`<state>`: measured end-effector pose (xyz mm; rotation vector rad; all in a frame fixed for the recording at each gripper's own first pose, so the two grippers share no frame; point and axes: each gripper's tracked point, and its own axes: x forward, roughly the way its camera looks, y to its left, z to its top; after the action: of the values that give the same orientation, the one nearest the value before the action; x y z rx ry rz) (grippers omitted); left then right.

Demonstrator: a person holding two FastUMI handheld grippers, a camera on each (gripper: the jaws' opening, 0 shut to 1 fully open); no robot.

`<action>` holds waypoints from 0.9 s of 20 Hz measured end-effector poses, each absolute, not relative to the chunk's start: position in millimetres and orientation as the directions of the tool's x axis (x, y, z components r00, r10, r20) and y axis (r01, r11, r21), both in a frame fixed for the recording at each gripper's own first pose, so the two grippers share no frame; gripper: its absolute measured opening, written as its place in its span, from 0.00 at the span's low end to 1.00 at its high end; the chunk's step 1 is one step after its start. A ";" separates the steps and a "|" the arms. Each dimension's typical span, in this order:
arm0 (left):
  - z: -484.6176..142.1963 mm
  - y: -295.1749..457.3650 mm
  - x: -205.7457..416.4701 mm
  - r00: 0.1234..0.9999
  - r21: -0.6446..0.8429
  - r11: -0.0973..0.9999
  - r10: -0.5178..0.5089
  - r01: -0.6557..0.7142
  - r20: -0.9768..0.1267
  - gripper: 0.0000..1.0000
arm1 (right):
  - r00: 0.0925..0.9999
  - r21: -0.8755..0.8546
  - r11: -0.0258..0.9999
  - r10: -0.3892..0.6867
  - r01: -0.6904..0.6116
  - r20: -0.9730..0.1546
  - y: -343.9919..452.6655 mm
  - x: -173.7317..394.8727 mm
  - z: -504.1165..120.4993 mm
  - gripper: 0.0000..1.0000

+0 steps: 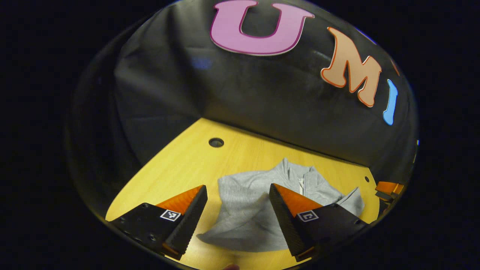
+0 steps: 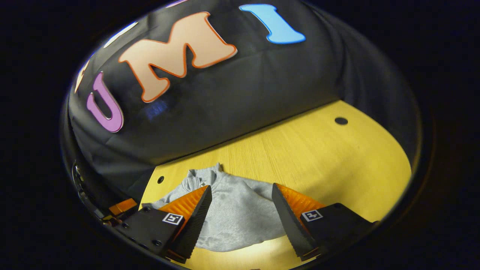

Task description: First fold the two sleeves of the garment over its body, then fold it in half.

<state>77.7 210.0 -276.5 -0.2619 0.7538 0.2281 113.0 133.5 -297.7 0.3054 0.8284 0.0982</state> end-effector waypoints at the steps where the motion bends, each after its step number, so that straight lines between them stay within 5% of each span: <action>1: -262.2 210.8 79.0 0.733 -0.135 0.947 0.131 -0.292 -0.667 0.96 | 0.708 0.281 0.960 0.192 0.010 -0.680 130.3 112.9 -283.4 0.94; 10: -136.7 194.7 30.2 0.899 0.161 0.966 0.248 -0.202 -0.361 0.94 | 0.926 -0.037 0.983 0.158 -0.182 -0.344 114.8 58.6 -158.2 0.99; 18: -96.5 165.0 -8.5 0.927 0.150 0.966 0.247 -0.212 -0.282 0.95 | 0.934 0.039 0.979 0.205 -0.202 -0.292 128.3 28.0 -138.5 1.00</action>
<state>-8.5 165.0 -96.5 0.1174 0.3035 0.2360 28.0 128.3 -138.5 0.0083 0.2999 0.2083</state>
